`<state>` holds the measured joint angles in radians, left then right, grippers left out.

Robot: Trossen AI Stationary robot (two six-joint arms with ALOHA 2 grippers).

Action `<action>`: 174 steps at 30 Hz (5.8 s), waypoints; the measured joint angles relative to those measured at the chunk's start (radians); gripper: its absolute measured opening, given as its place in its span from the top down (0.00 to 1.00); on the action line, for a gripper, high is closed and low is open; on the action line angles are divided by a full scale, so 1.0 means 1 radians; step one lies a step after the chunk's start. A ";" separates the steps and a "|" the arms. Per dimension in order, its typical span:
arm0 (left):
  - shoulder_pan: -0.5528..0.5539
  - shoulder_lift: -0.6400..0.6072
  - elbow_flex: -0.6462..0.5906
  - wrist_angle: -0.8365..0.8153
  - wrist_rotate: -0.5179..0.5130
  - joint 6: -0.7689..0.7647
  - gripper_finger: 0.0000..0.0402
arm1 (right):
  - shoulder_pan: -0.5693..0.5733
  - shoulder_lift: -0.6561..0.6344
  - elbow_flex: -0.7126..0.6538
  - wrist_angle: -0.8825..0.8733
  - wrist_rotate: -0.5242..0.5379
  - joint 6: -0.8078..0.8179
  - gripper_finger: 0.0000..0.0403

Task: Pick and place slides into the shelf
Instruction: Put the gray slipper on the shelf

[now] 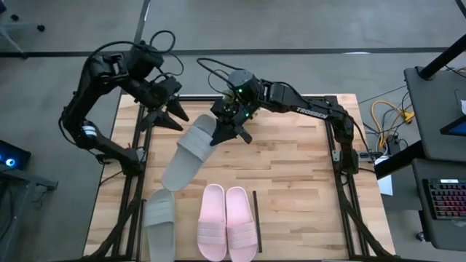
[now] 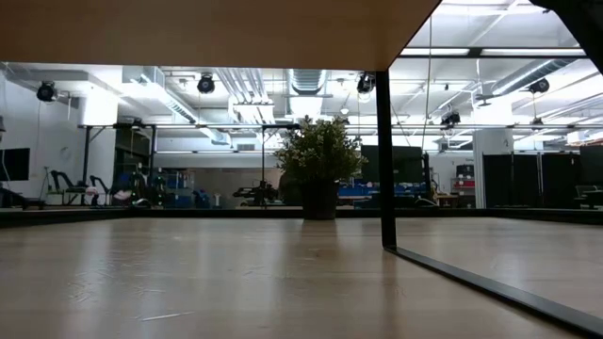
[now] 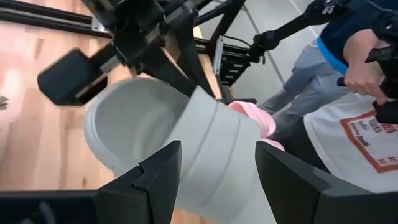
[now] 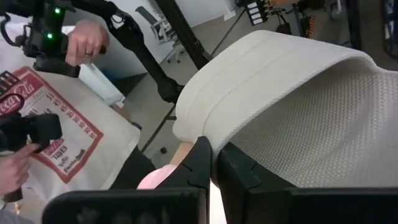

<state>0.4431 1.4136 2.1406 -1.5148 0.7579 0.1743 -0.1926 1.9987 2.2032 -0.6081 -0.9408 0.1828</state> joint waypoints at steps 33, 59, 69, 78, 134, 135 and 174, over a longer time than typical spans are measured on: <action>-0.039 0.133 0.029 -0.057 0.134 -0.011 0.52 | 0.046 0.000 0.000 -0.016 -0.006 -0.112 0.98; -0.130 0.138 0.005 -0.056 0.043 0.009 0.52 | 0.045 0.000 0.000 -0.023 -0.009 -0.137 0.98; -0.157 0.138 -0.007 -0.055 0.063 -0.006 0.52 | 0.044 0.000 0.000 -0.023 -0.012 -0.143 0.98; -0.157 0.141 -0.008 -0.056 0.068 0.007 0.74 | 0.045 0.000 0.000 -0.018 -0.012 -0.143 0.98; -0.166 -0.008 -0.014 -0.054 -0.012 -0.107 1.00 | -0.078 -0.152 0.000 -0.207 0.282 -0.148 0.76; -0.166 -0.013 -0.014 -0.051 -0.016 -0.115 1.00 | -0.078 -0.161 0.000 -0.207 0.289 -0.143 0.77; -0.169 -0.666 -0.678 0.502 -0.357 -0.468 1.00 | -0.077 -0.181 0.000 -0.203 0.404 0.001 0.77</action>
<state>0.2737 0.7476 1.4625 -1.0129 0.4008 -0.2940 -0.2691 1.8175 2.2028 -0.8112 -0.5370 0.1837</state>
